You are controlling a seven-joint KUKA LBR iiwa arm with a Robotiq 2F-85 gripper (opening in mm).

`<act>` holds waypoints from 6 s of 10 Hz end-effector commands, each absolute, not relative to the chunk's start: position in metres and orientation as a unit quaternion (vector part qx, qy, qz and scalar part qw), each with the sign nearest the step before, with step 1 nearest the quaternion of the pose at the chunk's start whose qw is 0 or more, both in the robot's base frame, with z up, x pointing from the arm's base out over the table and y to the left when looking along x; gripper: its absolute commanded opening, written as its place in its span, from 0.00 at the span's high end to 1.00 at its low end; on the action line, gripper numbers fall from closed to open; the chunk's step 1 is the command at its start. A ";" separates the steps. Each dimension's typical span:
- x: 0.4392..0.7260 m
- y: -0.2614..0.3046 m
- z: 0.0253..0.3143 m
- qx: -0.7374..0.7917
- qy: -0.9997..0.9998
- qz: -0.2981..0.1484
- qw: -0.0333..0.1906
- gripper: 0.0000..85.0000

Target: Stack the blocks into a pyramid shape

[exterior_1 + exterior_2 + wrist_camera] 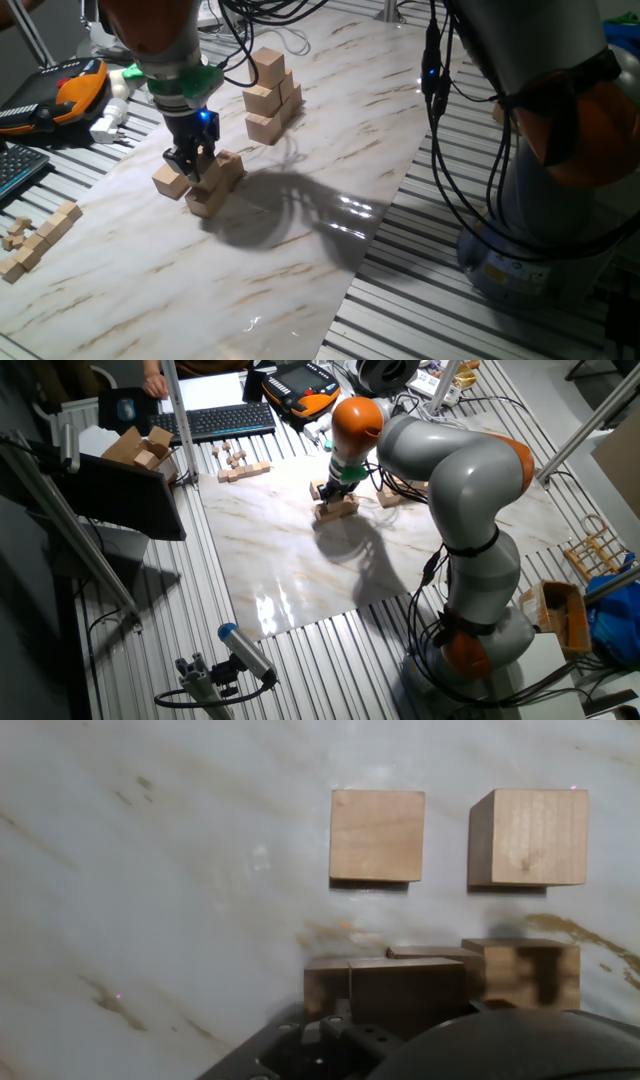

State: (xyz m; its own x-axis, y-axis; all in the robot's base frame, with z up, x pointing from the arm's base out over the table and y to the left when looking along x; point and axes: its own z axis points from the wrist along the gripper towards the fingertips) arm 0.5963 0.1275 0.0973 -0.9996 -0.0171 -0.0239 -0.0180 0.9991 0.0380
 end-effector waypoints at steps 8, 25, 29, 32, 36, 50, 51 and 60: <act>0.595 0.128 0.097 0.004 1.000 0.012 0.007 0.60; 0.625 0.154 0.119 0.027 1.000 0.000 0.015 0.00; 0.648 0.168 0.109 0.016 1.000 0.001 0.021 0.00; 0.661 0.171 0.093 0.003 1.000 0.007 0.024 0.00; 0.668 0.176 0.086 -0.012 1.000 0.009 0.018 0.00; 0.669 0.181 0.083 0.000 0.999 0.048 -0.014 0.20; 0.669 0.181 0.083 -0.011 0.999 0.031 0.004 0.00; 0.697 0.151 0.080 -0.024 0.999 -0.021 0.026 0.20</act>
